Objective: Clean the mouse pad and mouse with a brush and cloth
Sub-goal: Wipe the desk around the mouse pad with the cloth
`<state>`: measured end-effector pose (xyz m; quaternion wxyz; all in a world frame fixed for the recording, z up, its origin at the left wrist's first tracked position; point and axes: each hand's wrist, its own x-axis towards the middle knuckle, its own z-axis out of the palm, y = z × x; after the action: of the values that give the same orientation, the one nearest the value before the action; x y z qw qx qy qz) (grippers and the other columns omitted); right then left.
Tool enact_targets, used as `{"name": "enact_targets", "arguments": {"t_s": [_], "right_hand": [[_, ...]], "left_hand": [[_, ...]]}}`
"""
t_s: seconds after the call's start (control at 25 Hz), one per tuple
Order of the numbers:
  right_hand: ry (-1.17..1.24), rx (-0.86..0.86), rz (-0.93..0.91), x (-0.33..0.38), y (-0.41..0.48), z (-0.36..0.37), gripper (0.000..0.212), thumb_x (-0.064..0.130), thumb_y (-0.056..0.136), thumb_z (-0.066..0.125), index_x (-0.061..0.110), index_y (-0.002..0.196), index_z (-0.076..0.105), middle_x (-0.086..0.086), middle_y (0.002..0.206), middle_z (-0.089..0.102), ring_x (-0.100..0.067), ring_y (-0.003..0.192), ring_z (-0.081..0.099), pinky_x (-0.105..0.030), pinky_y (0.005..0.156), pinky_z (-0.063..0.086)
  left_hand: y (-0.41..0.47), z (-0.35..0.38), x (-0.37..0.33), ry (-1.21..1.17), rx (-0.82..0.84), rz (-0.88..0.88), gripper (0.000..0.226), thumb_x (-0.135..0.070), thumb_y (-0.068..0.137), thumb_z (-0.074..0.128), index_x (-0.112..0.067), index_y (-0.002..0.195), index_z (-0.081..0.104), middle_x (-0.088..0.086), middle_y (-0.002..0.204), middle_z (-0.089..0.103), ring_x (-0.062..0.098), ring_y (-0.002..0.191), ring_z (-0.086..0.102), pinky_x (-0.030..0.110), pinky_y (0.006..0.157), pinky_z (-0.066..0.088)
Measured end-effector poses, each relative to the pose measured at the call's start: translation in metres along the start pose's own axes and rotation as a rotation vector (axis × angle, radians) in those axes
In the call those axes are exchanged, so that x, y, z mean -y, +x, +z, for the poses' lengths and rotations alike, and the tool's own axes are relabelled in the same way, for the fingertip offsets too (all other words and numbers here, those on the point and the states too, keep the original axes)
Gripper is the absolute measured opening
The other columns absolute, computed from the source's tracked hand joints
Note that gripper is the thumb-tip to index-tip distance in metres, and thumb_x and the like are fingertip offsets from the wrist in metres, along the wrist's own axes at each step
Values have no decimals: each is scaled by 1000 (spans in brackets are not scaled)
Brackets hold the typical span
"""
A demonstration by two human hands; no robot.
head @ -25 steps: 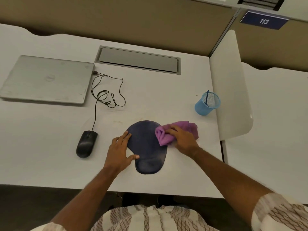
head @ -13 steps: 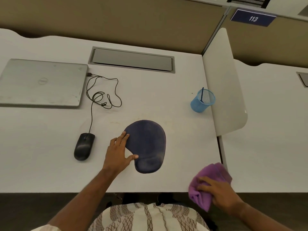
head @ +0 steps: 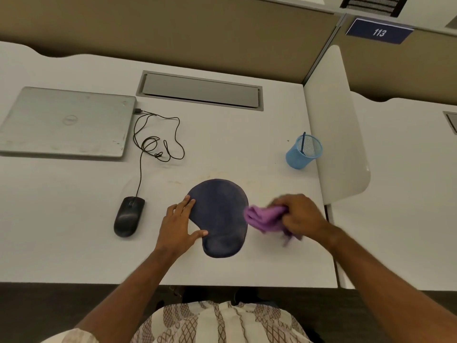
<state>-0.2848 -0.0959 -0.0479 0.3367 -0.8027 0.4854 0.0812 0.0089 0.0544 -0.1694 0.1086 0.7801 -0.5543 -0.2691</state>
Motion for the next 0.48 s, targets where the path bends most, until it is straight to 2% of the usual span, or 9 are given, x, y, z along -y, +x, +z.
{"name": "enact_targets", "arguments": {"t_s": [0.08, 0.16, 0.24, 0.32, 0.4, 0.48], "right_hand": [[81, -8, -57, 39, 34, 17, 54, 12, 63, 55, 42, 106, 69, 16, 86, 73, 2, 62, 67, -17, 57, 53], [17, 58, -114, 61, 48, 53, 49, 15, 71, 57, 40, 111, 69, 15, 101, 72, 1, 81, 66, -16, 71, 50], [39, 113, -132, 61, 44, 92, 33, 15, 87, 58, 28, 114, 70, 8, 111, 70, -11, 101, 63, -20, 88, 47], [98, 83, -70, 47, 28, 115, 27, 24, 98, 55, 24, 123, 66, 6, 120, 66, -13, 108, 59, -23, 97, 48], [95, 1, -69, 30, 6, 123, 30, 27, 98, 57, 27, 127, 64, 9, 123, 65, -12, 109, 59, -22, 98, 49], [132, -66, -69, 8, -15, 126, 25, 25, 97, 58, 29, 119, 69, 10, 116, 68, -15, 106, 62, -24, 95, 52]], "left_hand": [[-1, -1, 0, -1, -16, 8, 100, -64, 78, 71, -23, 157, 24, -5, 164, 21, 23, 145, 25, 41, 114, 35], [0, -1, 0, -6, -25, 15, 100, -62, 77, 73, -22, 156, 26, -4, 164, 22, 23, 144, 27, 39, 113, 36], [-1, 0, 0, 0, -27, 12, 100, -62, 77, 73, -22, 156, 26, -4, 164, 22, 23, 144, 27, 38, 114, 35], [0, 1, -1, 20, -30, -1, 100, -64, 78, 71, -22, 156, 25, -5, 164, 22, 22, 144, 26, 38, 114, 35], [1, 2, -1, 29, -30, -9, 100, -65, 78, 70, -23, 156, 24, -6, 164, 21, 21, 144, 26, 38, 113, 35], [2, 2, -1, 19, -34, -8, 101, -65, 77, 71, -23, 156, 25, -6, 164, 22, 21, 143, 27, 38, 113, 36]]}}
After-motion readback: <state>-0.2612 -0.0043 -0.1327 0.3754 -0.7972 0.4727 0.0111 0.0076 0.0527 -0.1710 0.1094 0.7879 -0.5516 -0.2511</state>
